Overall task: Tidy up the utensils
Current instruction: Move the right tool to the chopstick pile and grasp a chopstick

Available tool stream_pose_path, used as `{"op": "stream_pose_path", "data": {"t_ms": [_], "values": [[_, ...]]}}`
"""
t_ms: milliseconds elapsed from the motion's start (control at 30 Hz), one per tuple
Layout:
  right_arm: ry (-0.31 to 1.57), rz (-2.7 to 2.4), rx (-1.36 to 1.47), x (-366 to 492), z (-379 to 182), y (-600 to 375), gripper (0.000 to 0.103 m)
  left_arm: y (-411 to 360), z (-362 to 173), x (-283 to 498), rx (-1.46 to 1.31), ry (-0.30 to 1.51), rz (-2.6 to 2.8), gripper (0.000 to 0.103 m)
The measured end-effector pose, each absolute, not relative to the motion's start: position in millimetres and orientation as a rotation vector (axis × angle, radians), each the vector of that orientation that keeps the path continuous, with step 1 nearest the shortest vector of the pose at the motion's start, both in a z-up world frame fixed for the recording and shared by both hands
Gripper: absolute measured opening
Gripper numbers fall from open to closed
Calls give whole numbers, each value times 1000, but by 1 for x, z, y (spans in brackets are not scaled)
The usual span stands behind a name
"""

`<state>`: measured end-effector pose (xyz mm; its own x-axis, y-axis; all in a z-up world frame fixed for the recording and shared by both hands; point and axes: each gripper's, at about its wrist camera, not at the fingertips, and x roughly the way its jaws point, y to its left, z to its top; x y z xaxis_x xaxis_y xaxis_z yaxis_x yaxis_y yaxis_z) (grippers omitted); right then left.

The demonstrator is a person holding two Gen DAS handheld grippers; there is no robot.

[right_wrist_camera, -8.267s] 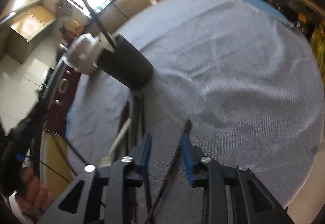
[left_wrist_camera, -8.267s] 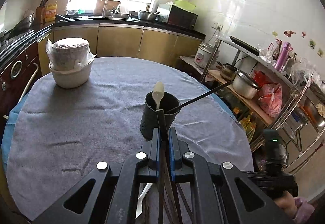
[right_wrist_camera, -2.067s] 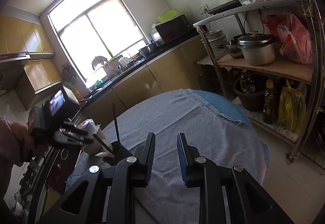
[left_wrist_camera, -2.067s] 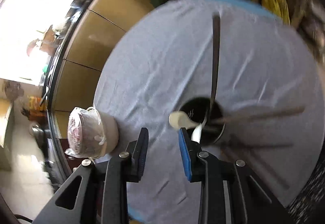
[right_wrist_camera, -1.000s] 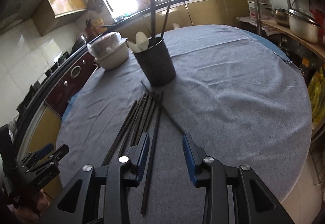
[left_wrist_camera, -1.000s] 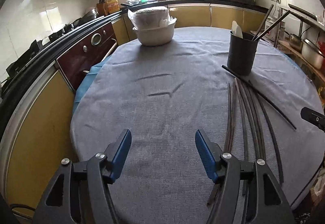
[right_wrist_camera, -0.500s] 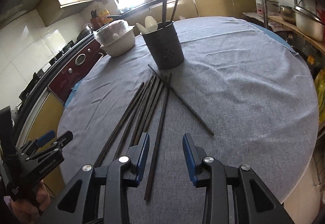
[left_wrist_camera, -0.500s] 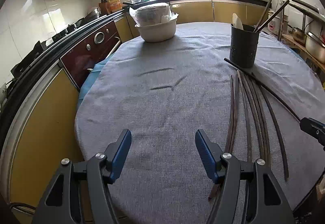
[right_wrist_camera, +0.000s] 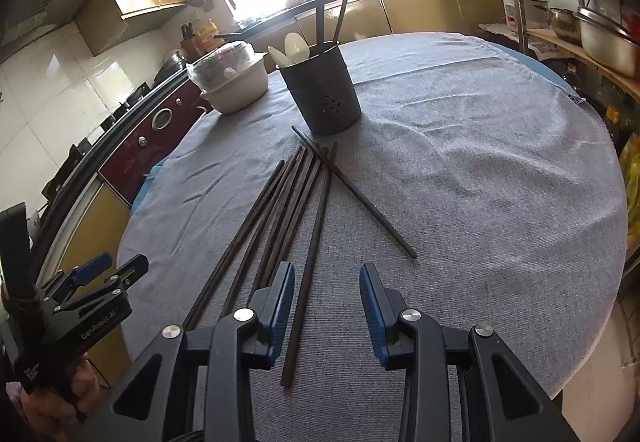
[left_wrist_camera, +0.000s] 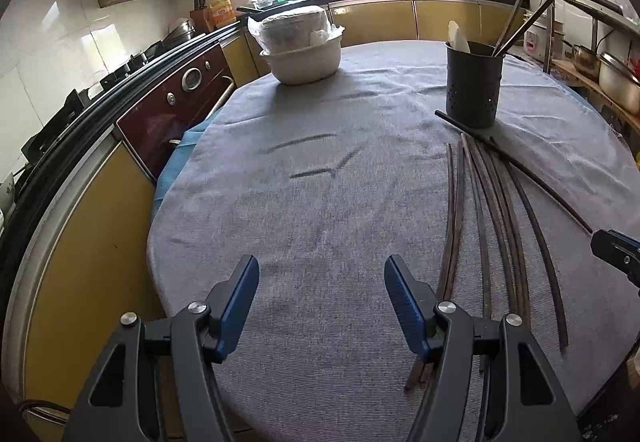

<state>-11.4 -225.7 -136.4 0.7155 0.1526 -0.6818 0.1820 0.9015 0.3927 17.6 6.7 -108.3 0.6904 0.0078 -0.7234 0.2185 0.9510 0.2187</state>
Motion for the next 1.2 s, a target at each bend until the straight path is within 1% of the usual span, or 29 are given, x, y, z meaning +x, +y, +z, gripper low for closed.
{"op": "stream_pose_path", "data": {"t_ms": [533,700,833,1000,1067,1133,1167,1200], "values": [[797,-7,437,-3,-137,-220,36,10,-117,26,282,840,-133,66],[775,-84,412,0,-133,-238,36,11,-128,31,268,903,-168,66],[827,-167,376,10,-142,-255,36,12,-141,32,241,963,-211,66],[880,-159,351,26,-156,-261,36,12,-146,31,216,994,-262,66],[904,-149,342,30,-162,-258,36,12,-148,31,202,1004,-281,61],[907,-146,322,30,-164,-253,35,10,-150,31,200,1015,-298,48],[908,-143,304,31,-164,-251,31,9,-151,31,193,1021,-311,46],[910,-141,295,31,-164,-249,27,8,-150,30,184,1019,-322,41]]}}
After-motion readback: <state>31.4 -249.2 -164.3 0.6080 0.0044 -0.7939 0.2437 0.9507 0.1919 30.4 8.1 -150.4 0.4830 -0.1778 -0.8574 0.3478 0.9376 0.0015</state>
